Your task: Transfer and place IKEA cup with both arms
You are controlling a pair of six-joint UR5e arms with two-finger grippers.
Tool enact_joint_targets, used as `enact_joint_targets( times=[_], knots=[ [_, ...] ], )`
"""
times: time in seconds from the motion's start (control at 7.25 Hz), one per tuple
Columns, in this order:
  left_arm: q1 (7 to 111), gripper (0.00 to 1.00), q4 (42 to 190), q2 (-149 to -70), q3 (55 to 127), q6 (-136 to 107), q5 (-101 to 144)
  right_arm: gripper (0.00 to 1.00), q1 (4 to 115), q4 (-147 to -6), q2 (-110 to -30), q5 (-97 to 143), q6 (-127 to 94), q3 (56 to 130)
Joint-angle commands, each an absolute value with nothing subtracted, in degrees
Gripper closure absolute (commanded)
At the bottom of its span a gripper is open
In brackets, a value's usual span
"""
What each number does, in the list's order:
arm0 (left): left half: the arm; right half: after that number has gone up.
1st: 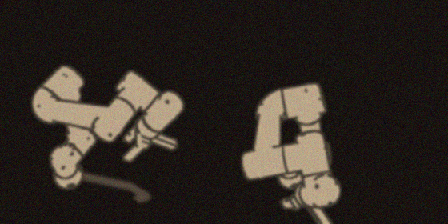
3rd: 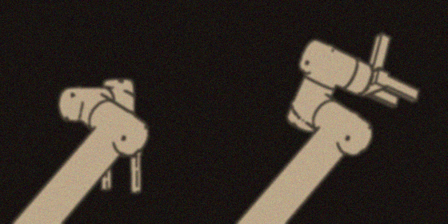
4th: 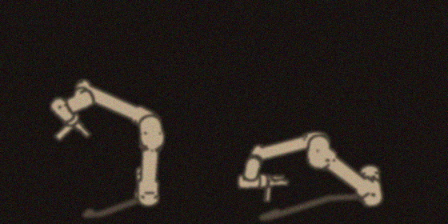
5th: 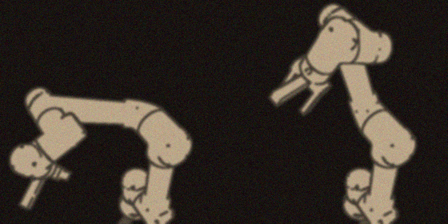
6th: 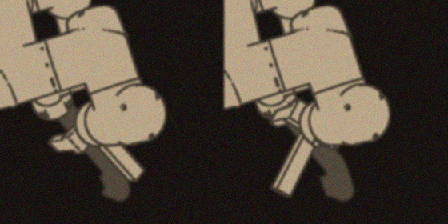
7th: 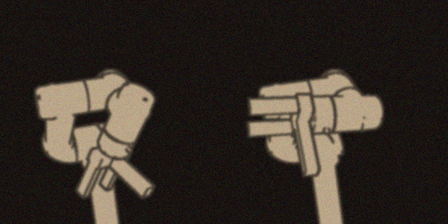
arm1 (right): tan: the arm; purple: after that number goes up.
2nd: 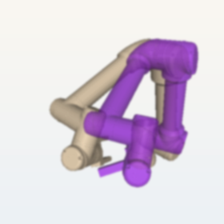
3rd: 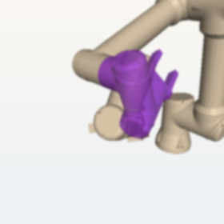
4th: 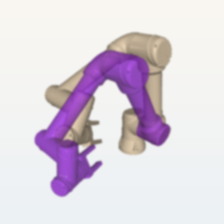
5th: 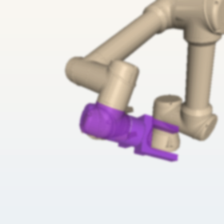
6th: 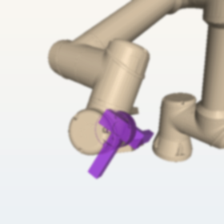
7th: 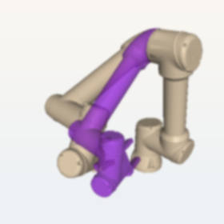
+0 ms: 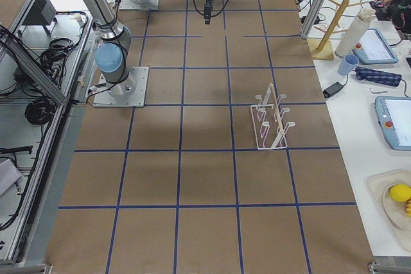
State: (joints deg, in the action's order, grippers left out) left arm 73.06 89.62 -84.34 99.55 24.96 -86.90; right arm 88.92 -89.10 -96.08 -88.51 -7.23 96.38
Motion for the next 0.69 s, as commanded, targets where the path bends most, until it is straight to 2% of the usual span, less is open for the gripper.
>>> enact_joint_targets(
  times=[0.0, 0.55],
  knots=[
    [86.1, 0.0, 90.6, -86.0, 94.9, 3.6, -86.8, 0.0, 88.9, -89.1, -96.1, -88.6, -7.3, 96.5],
    [93.9, 0.0, 91.5, -89.4, 89.9, -4.0, -87.0, 0.0, 88.8, -89.2, -96.2, -88.7, -8.1, 96.4]
  ],
)
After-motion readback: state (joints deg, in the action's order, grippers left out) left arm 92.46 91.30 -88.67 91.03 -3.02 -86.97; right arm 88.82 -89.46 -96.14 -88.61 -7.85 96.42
